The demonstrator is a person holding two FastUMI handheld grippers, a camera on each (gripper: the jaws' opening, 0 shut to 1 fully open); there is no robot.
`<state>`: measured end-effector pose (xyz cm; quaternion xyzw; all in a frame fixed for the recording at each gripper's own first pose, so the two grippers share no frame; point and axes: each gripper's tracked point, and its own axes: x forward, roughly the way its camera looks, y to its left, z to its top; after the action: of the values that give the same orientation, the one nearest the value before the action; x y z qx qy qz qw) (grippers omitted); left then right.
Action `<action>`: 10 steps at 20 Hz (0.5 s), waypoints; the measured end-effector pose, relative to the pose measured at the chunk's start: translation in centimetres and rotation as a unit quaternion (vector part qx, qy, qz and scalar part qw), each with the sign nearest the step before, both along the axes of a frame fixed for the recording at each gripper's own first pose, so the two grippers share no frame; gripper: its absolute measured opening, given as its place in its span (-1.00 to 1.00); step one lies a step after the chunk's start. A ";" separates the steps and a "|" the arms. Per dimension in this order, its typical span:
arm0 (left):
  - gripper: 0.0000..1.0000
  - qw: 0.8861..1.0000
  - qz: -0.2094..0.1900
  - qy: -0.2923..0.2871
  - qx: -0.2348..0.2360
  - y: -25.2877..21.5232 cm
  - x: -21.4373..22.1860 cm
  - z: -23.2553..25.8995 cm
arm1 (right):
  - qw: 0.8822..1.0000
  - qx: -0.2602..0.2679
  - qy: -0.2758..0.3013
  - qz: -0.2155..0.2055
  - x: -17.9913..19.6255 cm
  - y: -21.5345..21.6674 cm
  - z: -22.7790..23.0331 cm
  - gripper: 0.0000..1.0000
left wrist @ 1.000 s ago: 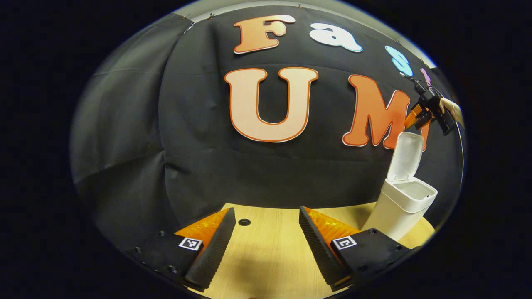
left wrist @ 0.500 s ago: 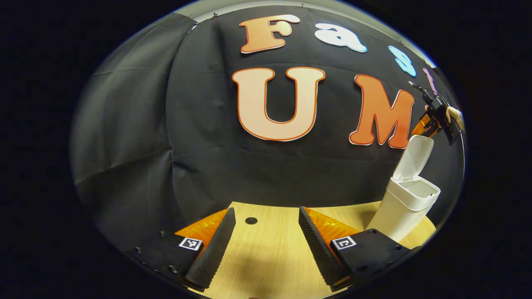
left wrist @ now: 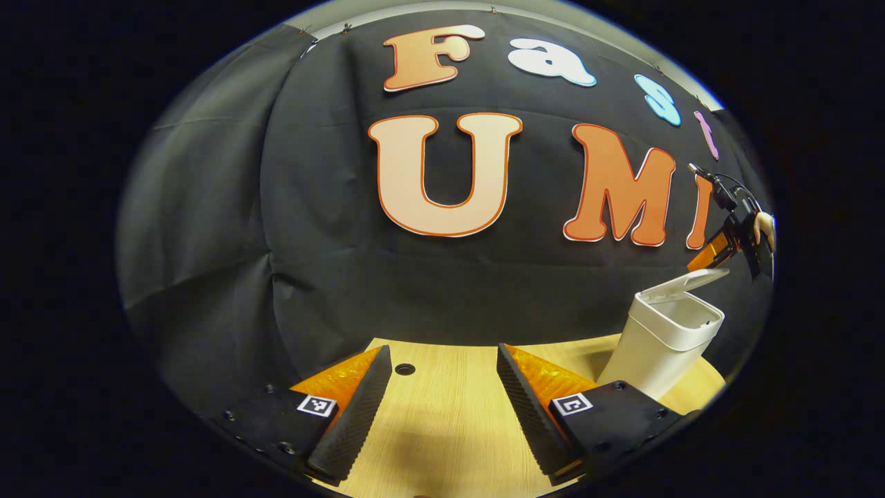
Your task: Press the lid of the desktop garbage bin to open it, pick up the crumpled paper on the desktop and throw it into the bin, then pick up the pop can on the desktop and drop it into the bin, and finally close the garbage bin lid.
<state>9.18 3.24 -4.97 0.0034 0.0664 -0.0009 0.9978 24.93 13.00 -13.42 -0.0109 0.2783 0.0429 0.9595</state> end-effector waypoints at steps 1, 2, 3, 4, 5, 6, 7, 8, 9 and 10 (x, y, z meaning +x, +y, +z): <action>0.94 1.000 0.000 -0.002 0.001 0.0 -0.2 0.1 | 1.000 -0.012 0.000 0.001 -0.3 -0.1 -0.4 0.99; 0.94 1.000 -0.003 -0.002 0.001 -0.2 -0.4 0.1 | 1.000 -0.022 -0.001 0.000 -0.6 0.0 -0.9 0.99; 0.94 1.000 -0.005 -0.002 -0.001 -0.4 -0.6 0.0 | 1.000 -0.024 -0.004 -0.003 -0.6 0.0 -1.2 0.99; 0.94 1.000 -0.007 -0.001 -0.002 -0.4 -0.7 0.0 | 1.000 -0.018 -0.002 -0.003 -0.9 0.3 -1.8 0.99; 0.94 1.000 -0.009 -0.001 -0.002 -0.5 -1.0 -0.1 | 1.000 -0.004 0.005 -0.002 -1.2 0.7 -2.6 0.99; 0.94 1.000 -0.010 -0.001 -0.002 -0.5 -1.2 -0.1 | 1.000 0.012 0.018 -0.002 -1.8 1.0 -3.7 0.98; 0.94 1.000 -0.011 -0.001 0.000 -0.5 -1.4 -0.1 | 0.999 0.025 0.029 -0.004 -2.2 1.3 -4.7 0.98; 0.94 1.000 -0.012 -0.001 0.001 -0.4 -1.6 -0.1 | 0.999 0.030 0.034 -0.006 -2.6 1.3 -5.5 0.99; 0.94 1.000 -0.012 0.000 0.002 -0.3 -1.8 -0.1 | 0.999 0.026 0.035 -0.008 -3.0 1.1 -6.0 0.99; 0.94 1.000 -0.012 0.000 0.001 -0.2 -1.9 -0.1 | 0.999 0.024 0.032 -0.009 -3.2 1.1 -6.2 0.99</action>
<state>7.25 3.03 -5.07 0.0050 0.0663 -0.0127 0.9977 21.68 14.11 -19.66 0.0159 0.3074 0.0413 0.9506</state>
